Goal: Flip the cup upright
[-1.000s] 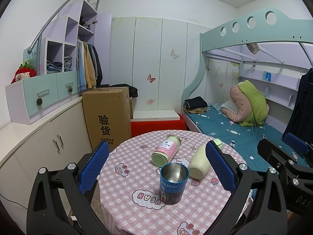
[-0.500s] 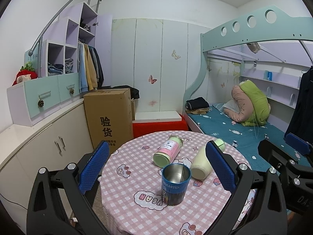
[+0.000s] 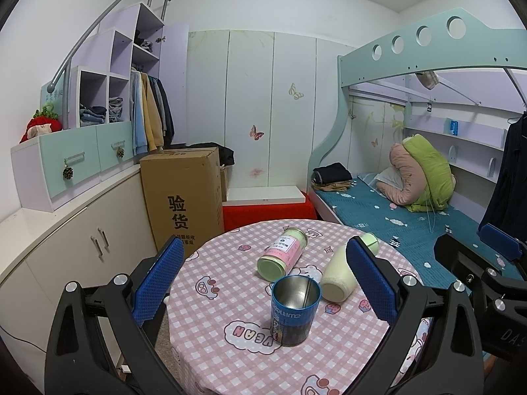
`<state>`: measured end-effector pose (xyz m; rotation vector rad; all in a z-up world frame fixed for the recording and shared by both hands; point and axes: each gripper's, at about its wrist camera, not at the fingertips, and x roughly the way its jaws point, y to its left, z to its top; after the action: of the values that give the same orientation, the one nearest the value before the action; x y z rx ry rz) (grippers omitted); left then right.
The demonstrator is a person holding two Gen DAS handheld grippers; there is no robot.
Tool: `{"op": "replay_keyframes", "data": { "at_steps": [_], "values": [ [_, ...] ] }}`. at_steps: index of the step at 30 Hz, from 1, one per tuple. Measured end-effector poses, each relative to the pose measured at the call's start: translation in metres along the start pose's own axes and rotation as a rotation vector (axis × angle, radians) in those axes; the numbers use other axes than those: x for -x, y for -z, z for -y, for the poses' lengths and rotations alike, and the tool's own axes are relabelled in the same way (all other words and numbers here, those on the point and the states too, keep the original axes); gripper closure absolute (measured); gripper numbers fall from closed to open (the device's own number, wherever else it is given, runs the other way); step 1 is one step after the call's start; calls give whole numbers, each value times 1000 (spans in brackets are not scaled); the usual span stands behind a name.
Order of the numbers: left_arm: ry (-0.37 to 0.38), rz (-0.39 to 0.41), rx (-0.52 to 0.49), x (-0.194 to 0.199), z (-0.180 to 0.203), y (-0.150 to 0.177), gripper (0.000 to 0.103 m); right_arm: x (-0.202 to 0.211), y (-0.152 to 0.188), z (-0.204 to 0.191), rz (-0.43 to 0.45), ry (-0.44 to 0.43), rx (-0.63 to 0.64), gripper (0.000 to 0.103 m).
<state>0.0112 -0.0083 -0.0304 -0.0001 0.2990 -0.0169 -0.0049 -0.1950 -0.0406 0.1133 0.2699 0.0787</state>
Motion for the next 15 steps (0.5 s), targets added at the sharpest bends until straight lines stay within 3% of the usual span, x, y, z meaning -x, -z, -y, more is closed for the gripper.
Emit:
{"op": "replay_keyframes", "data": {
  "at_steps": [15],
  "values": [
    [-5,5,0,-2,1,-1,8,0,2,-2,4,-1,0,6]
  ]
}}
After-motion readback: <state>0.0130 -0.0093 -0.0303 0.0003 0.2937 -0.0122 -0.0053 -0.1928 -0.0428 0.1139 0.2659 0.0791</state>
